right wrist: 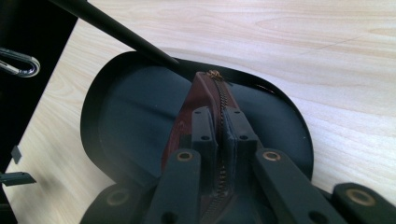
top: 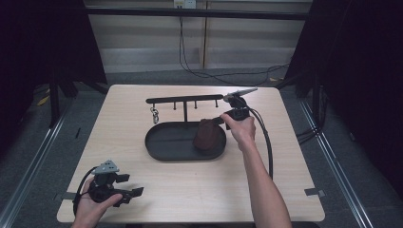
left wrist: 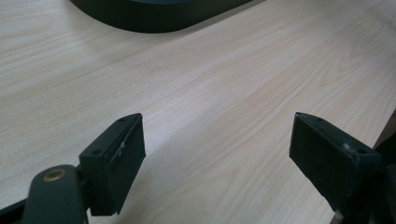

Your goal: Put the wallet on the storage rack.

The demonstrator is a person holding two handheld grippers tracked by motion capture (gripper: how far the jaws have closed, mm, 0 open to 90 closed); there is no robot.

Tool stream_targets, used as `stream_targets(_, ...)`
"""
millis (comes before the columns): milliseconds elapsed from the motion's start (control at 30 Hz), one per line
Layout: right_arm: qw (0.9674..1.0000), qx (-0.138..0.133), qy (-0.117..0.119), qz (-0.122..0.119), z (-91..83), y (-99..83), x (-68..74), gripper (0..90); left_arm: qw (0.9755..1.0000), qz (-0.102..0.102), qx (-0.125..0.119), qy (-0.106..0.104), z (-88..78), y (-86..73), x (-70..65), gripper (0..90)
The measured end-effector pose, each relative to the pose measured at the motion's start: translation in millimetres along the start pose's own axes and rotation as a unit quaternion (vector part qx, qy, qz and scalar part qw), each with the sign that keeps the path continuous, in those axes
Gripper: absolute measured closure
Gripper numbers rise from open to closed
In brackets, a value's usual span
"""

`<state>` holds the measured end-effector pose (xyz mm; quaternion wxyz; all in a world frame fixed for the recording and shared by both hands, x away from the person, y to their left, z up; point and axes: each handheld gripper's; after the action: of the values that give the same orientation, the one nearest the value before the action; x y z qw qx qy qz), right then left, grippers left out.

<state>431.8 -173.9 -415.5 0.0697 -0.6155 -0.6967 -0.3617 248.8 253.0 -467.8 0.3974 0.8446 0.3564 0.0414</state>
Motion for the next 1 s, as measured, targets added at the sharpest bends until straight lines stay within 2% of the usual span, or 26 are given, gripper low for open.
stream_targets(267, 0.9997, -0.008, 0.02, 0.014, 13.7, -8.6, -11.8, 84.0, 1.0, 0.001, -0.001, -0.002, 0.0, 0.3, -0.5, 18.3)
stream_targets(367, 0.9997, -0.01, 0.02, 0.014, 16.8, -10.5, -14.7, 83.5, 1.0, 0.003, 0.002, -0.005, 0.2, 0.4, -0.1, 18.2)
stream_targets(500, 0.9999, -0.008, 0.006, 0.008, 21.3, -13.8, -16.6, 83.0, 1.0, 0.001, -0.002, -0.002, -0.2, 0.3, -0.3, 18.2)
stream_targets(667, 0.9999, -0.007, 0.006, 0.013, 25.6, -18.6, -18.8, 82.3, 1.0, 0.001, -0.003, -0.002, -0.3, 0.4, -0.4, 18.2)
stream_targets(1000, 0.9999, -0.007, -0.009, 0.008, 28.3, -23.4, -24.2, 80.5, 1.0, 0.005, 0.0, -0.002, 0.4, 1.4, -0.6, 18.3)
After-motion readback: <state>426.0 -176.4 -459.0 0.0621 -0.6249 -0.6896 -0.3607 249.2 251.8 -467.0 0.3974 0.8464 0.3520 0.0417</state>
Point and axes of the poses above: each handheld gripper's, and its own axes: z roughly forward along the jaws, y roughly out of its top, x roughly to its left, and after that the axes turned 5 degrees about z, right-handed
